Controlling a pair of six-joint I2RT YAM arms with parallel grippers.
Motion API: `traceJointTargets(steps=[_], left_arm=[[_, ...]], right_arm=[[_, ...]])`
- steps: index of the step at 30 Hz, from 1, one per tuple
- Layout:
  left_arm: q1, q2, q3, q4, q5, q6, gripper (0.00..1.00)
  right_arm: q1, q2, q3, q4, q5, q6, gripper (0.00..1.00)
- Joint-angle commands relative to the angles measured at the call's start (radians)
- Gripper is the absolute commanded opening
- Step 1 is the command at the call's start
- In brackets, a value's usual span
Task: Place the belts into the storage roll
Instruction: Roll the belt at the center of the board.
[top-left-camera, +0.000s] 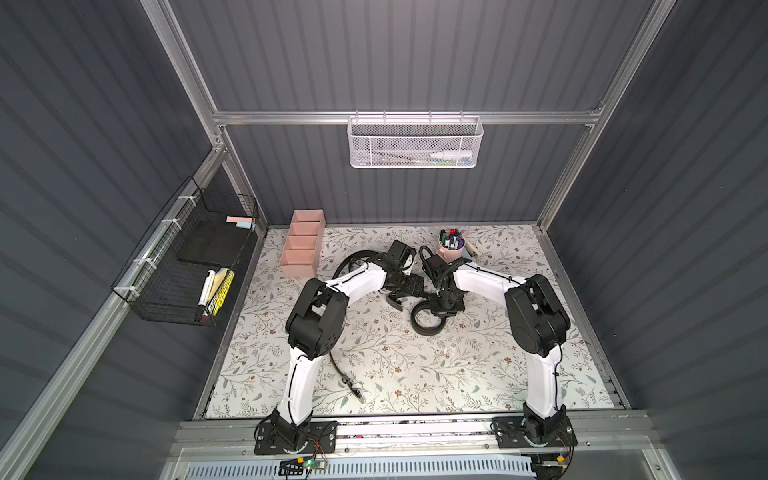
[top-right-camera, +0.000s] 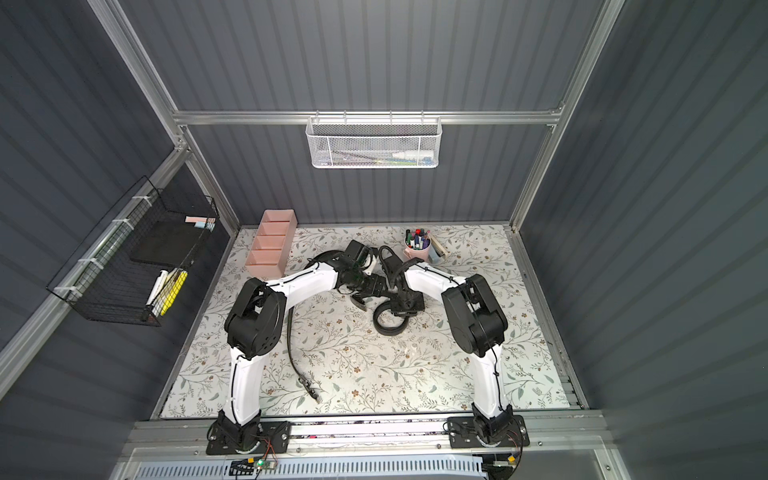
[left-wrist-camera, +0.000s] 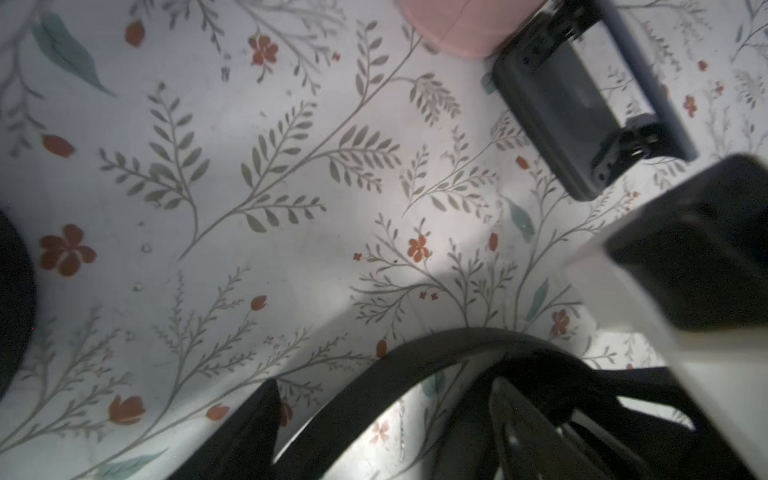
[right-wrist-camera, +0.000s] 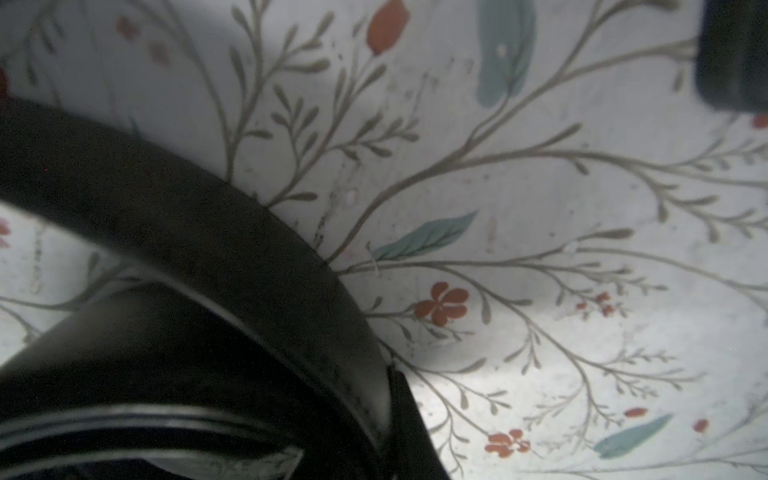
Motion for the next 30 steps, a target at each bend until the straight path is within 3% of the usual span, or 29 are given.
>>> traceJointTargets(steps=[1,6,15,20,30], left_arm=[[0.019,0.022,0.036,-0.003,0.066,0.034,0.81],[0.027,-0.018,-0.084,0.057,0.203,0.022,0.81],[0.028,-0.188,-0.422,0.289,0.359,-0.168,0.81],[0.027,-0.248,-0.549,0.403,0.381,-0.236,0.82],[0.000,-0.260,-0.567,0.370,0.329,-0.205,0.81]], right_arm=[[-0.025,0.008,-0.029,-0.008,-0.015,-0.011,0.00],[-0.044,0.023,-0.021,-0.008,-0.024,-0.005,0.00],[-0.050,0.062,0.014,-0.033,-0.020,0.040,0.00],[-0.041,0.066,0.021,-0.022,-0.036,0.066,0.00],[0.000,0.067,0.013,-0.017,-0.064,0.153,0.00]])
